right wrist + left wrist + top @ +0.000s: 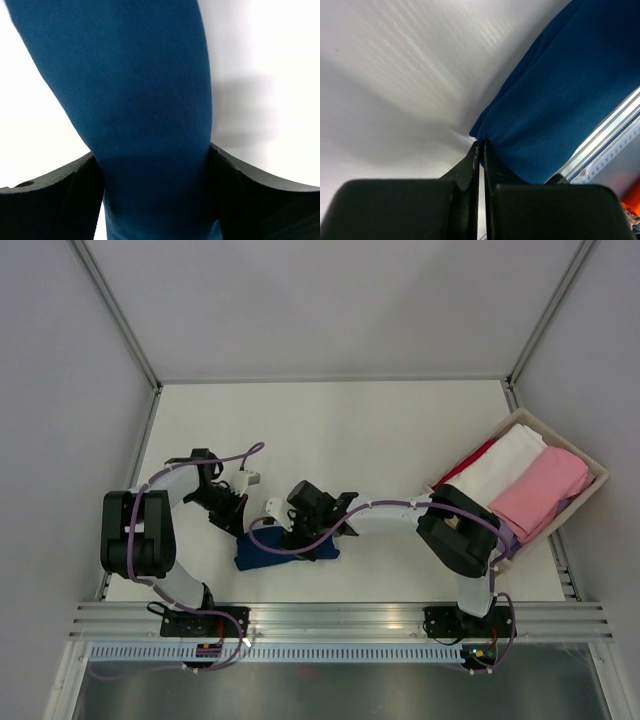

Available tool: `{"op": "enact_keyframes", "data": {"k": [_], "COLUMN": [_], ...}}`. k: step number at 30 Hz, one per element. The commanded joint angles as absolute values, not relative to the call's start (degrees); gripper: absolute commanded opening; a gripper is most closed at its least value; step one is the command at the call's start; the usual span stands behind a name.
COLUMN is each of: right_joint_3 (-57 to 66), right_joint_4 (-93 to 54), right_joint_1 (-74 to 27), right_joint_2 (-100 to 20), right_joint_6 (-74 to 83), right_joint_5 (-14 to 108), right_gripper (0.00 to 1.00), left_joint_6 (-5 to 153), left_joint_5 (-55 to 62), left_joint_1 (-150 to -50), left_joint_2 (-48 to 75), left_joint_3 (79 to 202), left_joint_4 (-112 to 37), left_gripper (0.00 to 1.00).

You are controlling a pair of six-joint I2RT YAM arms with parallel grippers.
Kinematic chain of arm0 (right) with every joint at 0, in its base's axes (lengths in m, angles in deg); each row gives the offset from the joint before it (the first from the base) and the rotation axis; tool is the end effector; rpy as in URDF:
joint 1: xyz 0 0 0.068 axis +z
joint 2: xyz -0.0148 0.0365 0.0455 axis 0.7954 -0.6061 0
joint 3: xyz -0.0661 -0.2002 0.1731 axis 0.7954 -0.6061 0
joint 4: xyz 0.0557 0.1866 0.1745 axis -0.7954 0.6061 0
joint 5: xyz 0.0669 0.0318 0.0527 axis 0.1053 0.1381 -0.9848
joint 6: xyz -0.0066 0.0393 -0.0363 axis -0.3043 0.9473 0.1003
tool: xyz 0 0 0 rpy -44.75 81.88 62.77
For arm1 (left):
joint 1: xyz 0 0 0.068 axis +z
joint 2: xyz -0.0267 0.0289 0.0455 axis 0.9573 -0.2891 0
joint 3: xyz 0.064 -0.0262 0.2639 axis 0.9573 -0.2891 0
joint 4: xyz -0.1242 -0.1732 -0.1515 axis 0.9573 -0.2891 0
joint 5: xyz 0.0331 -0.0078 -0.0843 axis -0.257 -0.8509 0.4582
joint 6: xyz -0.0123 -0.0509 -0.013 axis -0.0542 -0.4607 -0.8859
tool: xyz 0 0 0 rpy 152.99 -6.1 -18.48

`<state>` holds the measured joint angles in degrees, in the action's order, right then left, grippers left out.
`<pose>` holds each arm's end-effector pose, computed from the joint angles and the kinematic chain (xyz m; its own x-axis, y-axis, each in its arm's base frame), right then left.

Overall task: Roll the t-shirts
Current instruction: Place the rolled tshirt into the container

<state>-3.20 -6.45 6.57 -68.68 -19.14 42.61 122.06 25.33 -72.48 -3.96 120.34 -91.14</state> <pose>0.1945 0.3417 0.1536 -0.1444 -0.7921 -0.5931 -0.9841 0.1776 0.0023 0.2534 -0.0147 0.1591 -0.8219 0.5030 -0.2674 0.5691 0.7049 -0.4234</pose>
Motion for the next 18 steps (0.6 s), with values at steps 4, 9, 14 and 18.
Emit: {"op": "enact_keyframes", "data": {"k": [4, 9, 14, 18], "right_joint_3": [-5.5, -9.1, -9.1, -9.3], "right_joint_4": [0.0, 1.0, 1.1, 0.7], "right_joint_1": [6.6, 6.6, 6.6, 6.6], "right_joint_2": [-67.7, -63.4, -63.4, -64.0], "right_joint_6": [-20.0, -21.5, -23.2, -23.2], "right_joint_5": [41.1, 40.5, 40.9, 42.2], "right_gripper": [0.82, 0.98, 0.95, 0.88], "left_joint_6": [127.3, 127.5, 127.8, 127.8], "left_joint_5": [16.0, 16.2, 17.8, 17.9], "left_joint_1": [-72.3, -72.2, -72.3, -72.3], "left_joint_2": [-6.1, -6.4, -5.2, -4.9], "left_joint_3": [118.3, 118.9, 119.7, 120.0], "left_joint_4": [-89.8, -89.7, -89.8, -89.8], "left_gripper": [0.02, 0.02, 0.02, 0.02]}}
